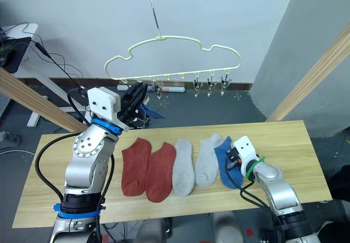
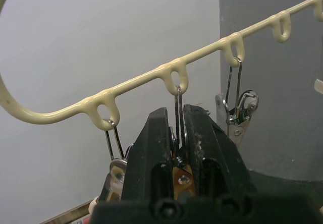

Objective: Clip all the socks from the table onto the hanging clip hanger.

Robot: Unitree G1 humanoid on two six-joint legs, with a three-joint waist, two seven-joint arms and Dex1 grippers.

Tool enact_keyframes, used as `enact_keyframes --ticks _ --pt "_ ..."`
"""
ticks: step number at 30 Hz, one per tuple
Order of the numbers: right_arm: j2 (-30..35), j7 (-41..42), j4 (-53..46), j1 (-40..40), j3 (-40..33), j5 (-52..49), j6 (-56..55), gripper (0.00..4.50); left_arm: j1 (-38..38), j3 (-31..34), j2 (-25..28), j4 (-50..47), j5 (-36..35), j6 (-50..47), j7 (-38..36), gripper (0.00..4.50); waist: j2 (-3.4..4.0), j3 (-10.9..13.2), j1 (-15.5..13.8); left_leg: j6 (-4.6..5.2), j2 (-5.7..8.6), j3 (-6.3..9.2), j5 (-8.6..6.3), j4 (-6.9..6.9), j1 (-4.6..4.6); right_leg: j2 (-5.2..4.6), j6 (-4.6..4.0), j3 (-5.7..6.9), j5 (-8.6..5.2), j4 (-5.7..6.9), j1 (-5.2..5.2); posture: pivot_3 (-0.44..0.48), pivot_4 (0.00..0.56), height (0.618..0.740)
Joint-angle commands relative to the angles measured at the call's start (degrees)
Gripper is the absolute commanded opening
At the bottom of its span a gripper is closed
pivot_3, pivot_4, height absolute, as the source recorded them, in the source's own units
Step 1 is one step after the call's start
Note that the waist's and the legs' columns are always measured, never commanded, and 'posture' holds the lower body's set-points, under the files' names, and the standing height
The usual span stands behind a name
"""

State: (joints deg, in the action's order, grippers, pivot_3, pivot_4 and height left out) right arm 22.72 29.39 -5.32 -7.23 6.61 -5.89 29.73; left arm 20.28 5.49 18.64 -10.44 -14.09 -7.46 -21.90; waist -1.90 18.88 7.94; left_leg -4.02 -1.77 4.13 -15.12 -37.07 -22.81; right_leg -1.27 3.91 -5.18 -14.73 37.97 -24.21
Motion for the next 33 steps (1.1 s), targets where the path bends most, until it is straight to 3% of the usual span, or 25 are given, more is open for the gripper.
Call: enact_keyframes --ticks 1,7,15,23,33 --pt "1.07 1.11 -4.09 1.29 -2.26 -1.69 -0.96 0.00 -1.22 0.58 0.36 -1.06 0.37 0.03 0.29 0.10 0.00 0.00 -0.01 0.00 0.00 0.00 0.00 0.00 0.00 0.00 0.00 -0.01 0.00 -0.01 0.00 -0.189 0.349 0.733" --pt "3.63 3.01 -9.08 2.36 -2.84 -1.65 -3.57 0.00 -1.48 1.03 0.52 -1.35 0.02 -0.25 0.32 0.10 0.00 0.00 0.00 0.00 0.00 0.00 0.00 0.01 0.00 0.00 0.00 -0.01 0.00 -0.01 0.00 -0.193 0.351 0.733" --pt "4.86 8.07 -14.66 -9.18 9.60 3.99 -5.84 0.00 -0.76 1.43 0.60 -2.47 -3.36 -2.32 -1.49 0.10 0.01 0.01 0.34 0.00 -0.02 -0.02 0.00 0.00 0.08 0.09 0.17 -0.10 -0.10 0.02 -0.01 -0.194 0.353 0.733" --pt "0.55 10.00 -9.83 -21.34 16.11 6.63 -4.41 0.00 -0.07 2.74 1.36 -6.00 -10.83 -9.70 -3.79 0.10 0.01 0.01 -0.02 -0.01 -0.02 0.04 0.00 -0.01 -0.05 0.01 -0.01 0.03 0.00 -0.04 -0.04 -0.196 0.358 0.733" --pt "-2.83 12.40 -1.28 -28.54 20.41 10.27 -8.42 0.00 1.24 4.92 4.00 -8.76 -18.99 -19.13 -4.56 0.10 0.04 0.04 0.08 0.00 -0.02 0.06 0.00 -0.01 -0.07 0.01 -0.01 0.05 0.00 -0.01 -0.09 -0.211 0.351 0.733"
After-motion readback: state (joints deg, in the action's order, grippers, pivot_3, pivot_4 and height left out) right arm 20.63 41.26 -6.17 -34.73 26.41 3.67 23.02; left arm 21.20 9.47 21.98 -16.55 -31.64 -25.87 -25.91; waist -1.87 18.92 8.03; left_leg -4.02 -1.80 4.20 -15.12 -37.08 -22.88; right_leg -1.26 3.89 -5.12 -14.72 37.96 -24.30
